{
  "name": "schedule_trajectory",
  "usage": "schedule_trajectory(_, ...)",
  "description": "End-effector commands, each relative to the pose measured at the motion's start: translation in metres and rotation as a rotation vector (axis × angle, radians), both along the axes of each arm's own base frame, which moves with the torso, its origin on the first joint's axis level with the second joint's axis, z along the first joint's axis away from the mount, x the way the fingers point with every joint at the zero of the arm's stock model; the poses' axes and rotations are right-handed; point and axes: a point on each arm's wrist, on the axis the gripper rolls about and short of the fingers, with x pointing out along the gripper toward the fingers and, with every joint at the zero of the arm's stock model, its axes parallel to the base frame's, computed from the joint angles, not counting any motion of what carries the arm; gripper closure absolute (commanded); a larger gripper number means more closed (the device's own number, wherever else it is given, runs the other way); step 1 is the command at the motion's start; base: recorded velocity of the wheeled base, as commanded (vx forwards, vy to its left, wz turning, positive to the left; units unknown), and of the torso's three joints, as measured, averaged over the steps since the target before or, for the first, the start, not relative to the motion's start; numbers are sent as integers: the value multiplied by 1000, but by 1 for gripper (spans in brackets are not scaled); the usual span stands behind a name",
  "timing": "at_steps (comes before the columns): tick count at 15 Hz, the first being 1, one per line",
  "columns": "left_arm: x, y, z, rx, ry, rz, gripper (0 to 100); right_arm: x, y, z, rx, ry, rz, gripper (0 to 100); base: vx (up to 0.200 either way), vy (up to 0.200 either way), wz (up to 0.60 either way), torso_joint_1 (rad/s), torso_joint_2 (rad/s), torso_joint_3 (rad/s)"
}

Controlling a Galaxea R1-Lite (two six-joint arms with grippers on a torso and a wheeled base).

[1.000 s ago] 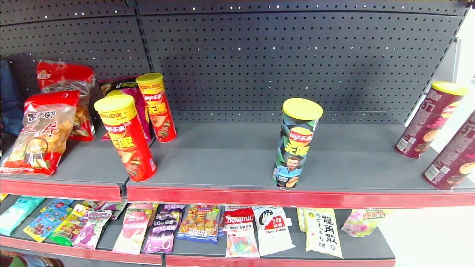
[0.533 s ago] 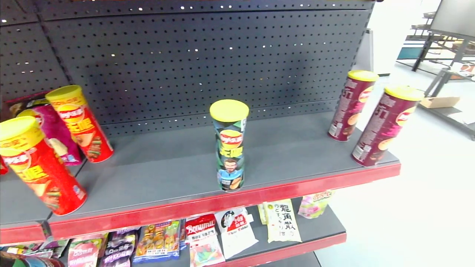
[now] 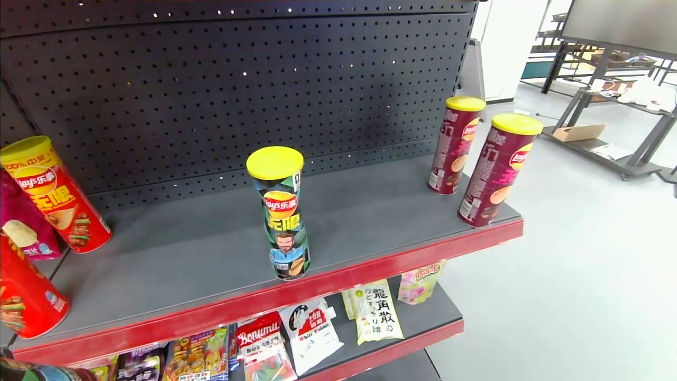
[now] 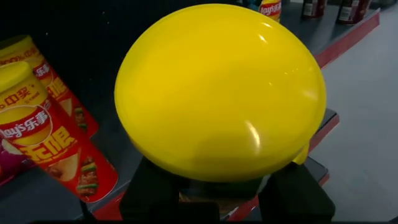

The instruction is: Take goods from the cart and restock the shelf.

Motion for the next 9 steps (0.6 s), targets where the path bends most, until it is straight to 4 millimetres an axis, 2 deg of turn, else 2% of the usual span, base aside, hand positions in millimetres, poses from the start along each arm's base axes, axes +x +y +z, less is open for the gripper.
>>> schedule_trajectory(1,1,0,-2,2,10,-7,100,1,0,-3,16,11,4,0,0,0,0,0,0,0)
schedule_trajectory(4,9,-2,-4,-15,60,-27,100,7,6,-6,97,-41,200,0,0,0,0,0,0,0)
schedule_trajectory(9,18,-4,-5,-27,83,-49,100,9,6,-6,111,-12,154,0,0,0,0,0,0,0)
